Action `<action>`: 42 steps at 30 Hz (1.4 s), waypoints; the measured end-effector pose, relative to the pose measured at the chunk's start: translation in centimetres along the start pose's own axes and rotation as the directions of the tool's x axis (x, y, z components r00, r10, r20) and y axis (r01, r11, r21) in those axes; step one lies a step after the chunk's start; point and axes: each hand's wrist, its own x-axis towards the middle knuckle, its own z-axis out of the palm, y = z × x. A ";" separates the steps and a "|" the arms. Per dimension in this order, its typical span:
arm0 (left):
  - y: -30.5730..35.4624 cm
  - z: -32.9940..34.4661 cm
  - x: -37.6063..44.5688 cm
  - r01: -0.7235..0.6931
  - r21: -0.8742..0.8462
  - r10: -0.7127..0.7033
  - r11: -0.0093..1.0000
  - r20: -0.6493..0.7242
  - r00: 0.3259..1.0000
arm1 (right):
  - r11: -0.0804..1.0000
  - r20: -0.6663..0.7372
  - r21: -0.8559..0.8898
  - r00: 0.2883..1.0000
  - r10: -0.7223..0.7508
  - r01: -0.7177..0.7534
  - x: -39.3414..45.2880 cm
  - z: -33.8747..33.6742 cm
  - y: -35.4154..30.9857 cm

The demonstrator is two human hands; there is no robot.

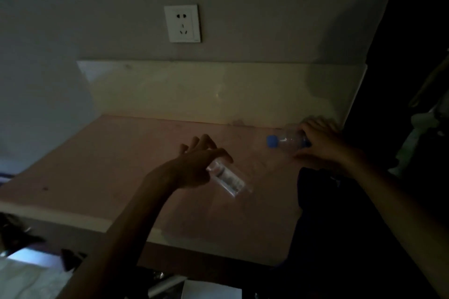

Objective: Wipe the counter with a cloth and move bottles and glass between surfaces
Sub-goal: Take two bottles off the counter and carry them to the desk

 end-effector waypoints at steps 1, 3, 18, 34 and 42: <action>-0.2 0.3 -0.5 0.035 -0.065 -0.036 0.997 -0.024 0.999 | 1.000 0.020 0.001 1.000 0.004 -0.004 0.0 0.1 -0.4; -0.3 1.1 -1.0 0.103 -0.228 -0.128 0.968 -0.095 0.987 | 1.000 0.026 -0.001 1.000 -0.003 0.003 -0.2 -0.1 -1.3; 2.4 3.4 0.4 0.571 -0.452 -0.614 0.686 0.062 0.787 | 0.980 -0.086 0.186 0.995 -0.056 0.071 -2.1 -2.8 -7.1; -8.4 0.7 -16.3 0.101 -0.880 -0.783 0.465 -0.355 0.511 | 0.796 -0.340 0.402 0.881 -0.329 0.453 -4.5 -5.1 -23.2; -14.4 5.5 -33.6 -0.003 -0.915 -0.891 0.404 -0.394 0.226 | 0.453 -0.306 0.705 0.810 -0.501 0.546 -10.7 -4.9 -42.2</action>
